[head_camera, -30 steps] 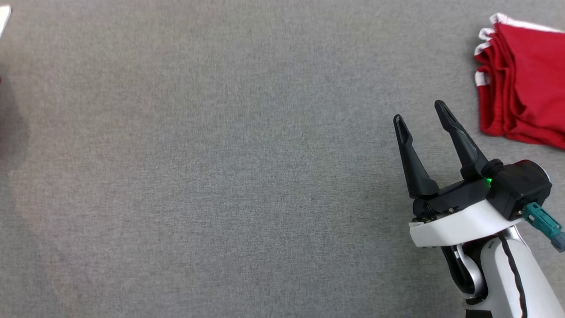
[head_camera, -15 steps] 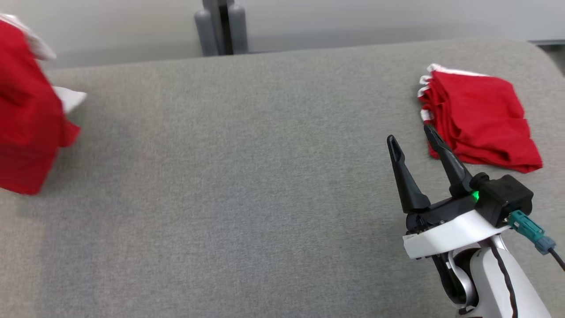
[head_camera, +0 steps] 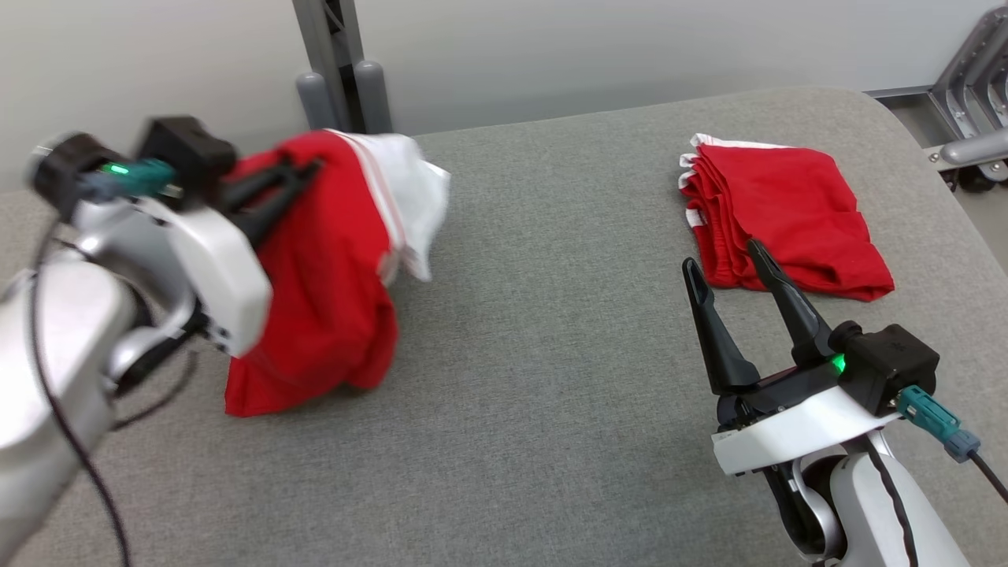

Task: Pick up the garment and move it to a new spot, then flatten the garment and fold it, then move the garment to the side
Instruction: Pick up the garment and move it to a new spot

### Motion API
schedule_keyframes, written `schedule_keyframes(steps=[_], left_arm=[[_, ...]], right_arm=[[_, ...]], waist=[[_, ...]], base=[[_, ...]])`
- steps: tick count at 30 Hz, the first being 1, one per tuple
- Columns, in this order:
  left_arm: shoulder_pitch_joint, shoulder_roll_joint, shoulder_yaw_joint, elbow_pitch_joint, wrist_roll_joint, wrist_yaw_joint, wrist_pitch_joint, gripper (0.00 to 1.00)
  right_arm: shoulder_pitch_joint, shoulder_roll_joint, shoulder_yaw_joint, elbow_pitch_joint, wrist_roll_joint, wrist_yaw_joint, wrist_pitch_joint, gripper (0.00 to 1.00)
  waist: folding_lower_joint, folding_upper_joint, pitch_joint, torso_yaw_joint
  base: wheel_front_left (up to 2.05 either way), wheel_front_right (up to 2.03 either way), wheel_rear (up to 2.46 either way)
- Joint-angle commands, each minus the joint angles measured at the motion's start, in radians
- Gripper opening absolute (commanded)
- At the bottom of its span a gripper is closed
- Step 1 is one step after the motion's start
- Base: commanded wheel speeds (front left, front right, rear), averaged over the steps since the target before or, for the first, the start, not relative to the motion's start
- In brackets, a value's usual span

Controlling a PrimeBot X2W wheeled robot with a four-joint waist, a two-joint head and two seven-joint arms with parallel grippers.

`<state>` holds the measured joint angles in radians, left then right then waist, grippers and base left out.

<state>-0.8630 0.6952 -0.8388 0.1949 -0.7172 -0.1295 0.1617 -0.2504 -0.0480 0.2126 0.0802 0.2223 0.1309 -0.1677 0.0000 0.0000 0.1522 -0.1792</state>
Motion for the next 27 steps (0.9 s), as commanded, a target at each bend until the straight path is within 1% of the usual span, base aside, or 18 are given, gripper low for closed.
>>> schedule_keyframes(steps=[1,6,13,14,15,17,21,22,27], left_arm=[[0.014,-0.028,-0.023,-0.002,-0.007,-0.001,-0.014,0.0],[0.014,-0.12,-0.117,0.043,0.012,-0.001,-0.075,0.0],[-0.007,-0.256,-0.258,0.206,0.026,-0.001,-0.194,0.0],[-0.017,-0.269,-0.278,0.233,0.034,-0.001,-0.212,0.0],[-0.017,-0.269,-0.278,0.233,0.034,-0.001,-0.212,0.0],[-0.037,-0.289,-0.308,0.293,0.045,-0.001,-0.25,0.0],[-0.073,-0.319,-0.345,0.417,0.065,-0.001,-0.313,0.0],[-0.088,-0.333,-0.356,0.474,0.063,-0.001,-0.335,0.0],[-0.112,-0.369,-0.362,0.608,0.066,0.002,-0.376,0.0]], right_arm=[[0.006,-0.005,0.003,0.003,0.009,0.0,-0.009,1.0],[0.0,-0.005,0.004,0.005,0.019,0.0,-0.016,1.0],[-0.018,-0.005,0.012,0.01,0.031,0.0,-0.025,1.0],[-0.022,-0.005,0.015,0.009,0.034,0.0,-0.027,1.0],[-0.022,-0.005,0.015,0.009,0.034,0.0,-0.027,1.0],[-0.03,-0.005,0.018,0.01,0.036,0.0,-0.029,1.0],[-0.037,-0.005,0.009,0.01,0.027,0.0,-0.031,1.0],[-0.036,-0.005,0.005,0.009,0.023,0.0,-0.029,1.0],[-0.037,-0.005,-0.002,0.005,0.018,0.0,-0.029,1.0]], waist=[[0.0,0.0,0.002,-0.009],[0.0,0.0,0.02,-0.026],[0.0,0.0,0.06,-0.045],[0.0,0.0,0.067,-0.049],[0.0,0.0,0.067,-0.049],[0.0,0.0,0.082,-0.057],[0.0,0.0,0.108,-0.066],[0.0,0.0,0.116,-0.067],[0.0,0.0,0.13,-0.064]], base=[[0.0,0.0,0.0],[0.0,0.0,0.0],[0.0,0.0,0.0],[0.0,0.0,0.0],[0.0,0.0,0.0],[0.0,0.0,0.0],[0.0,0.0,0.0],[0.0,0.0,0.0],[0.0,0.0,0.0]])
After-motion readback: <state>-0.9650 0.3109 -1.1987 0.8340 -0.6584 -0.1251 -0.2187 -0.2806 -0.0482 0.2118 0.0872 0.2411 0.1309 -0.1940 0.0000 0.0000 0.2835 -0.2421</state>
